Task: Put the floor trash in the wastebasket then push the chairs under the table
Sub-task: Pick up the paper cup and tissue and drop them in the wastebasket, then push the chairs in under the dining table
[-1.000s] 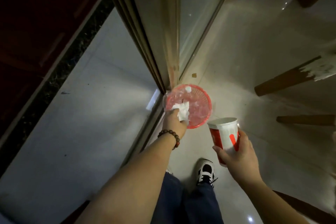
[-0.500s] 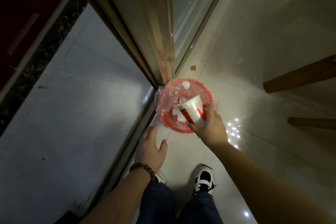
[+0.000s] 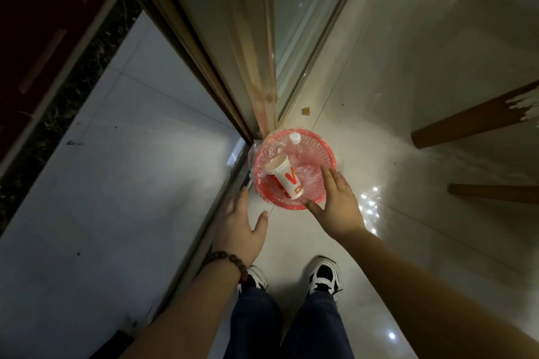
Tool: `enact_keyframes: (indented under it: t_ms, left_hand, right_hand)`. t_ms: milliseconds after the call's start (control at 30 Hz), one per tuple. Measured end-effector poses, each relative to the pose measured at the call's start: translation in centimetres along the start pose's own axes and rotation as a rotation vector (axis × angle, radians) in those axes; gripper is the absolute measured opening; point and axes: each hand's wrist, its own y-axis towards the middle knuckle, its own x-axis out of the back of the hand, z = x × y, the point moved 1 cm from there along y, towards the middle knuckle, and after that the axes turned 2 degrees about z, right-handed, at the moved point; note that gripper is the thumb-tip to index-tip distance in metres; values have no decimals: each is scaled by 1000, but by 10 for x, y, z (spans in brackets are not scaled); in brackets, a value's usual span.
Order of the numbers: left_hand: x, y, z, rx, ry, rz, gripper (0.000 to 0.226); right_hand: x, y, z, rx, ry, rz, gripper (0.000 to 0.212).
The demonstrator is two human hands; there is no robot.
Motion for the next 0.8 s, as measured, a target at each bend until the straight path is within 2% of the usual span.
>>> enact_keyframes:
  t_ms: [167,400,600,800]
  left_hand:
    - [53,-57,-64,-94,81,-51,68]
    - [124,-164,-136,-258,137,-109,66]
    - [156,-229,-163,-422,261,-66,65]
    - [150,-267,-189,-635,381,-31,62]
  right_hand:
    - [91,-66,37,2,-23,-107,79]
    - [202,-186,96,-85,79,-203,72]
    - [239,-280,121,-184,115,-333,71]
    - [241,-345,124,-310,168,-482,69]
